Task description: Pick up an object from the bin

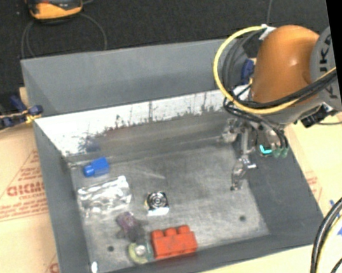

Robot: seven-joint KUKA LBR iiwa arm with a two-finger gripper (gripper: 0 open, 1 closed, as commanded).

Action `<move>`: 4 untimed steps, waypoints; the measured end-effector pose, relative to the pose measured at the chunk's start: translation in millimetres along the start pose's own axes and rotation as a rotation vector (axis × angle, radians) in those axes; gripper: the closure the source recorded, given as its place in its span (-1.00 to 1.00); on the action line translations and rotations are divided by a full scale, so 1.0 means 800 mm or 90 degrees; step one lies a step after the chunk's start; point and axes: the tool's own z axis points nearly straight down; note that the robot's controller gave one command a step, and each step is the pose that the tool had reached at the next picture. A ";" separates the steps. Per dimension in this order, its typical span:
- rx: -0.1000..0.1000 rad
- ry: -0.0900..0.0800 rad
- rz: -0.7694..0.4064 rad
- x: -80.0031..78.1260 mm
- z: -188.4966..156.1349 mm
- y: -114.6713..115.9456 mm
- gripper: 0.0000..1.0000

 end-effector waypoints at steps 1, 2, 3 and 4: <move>-0.003 -0.005 0.040 -0.105 0.076 0.053 -1.00; -0.002 -0.002 -0.040 -0.062 0.112 0.136 -1.00; -0.001 -0.003 -0.322 -0.038 0.136 0.174 -1.00; 0.001 -0.004 -0.478 0.010 0.136 0.181 -1.00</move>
Offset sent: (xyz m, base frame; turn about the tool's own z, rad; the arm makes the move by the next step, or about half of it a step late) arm 0.0817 0.0397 -0.0580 0.0672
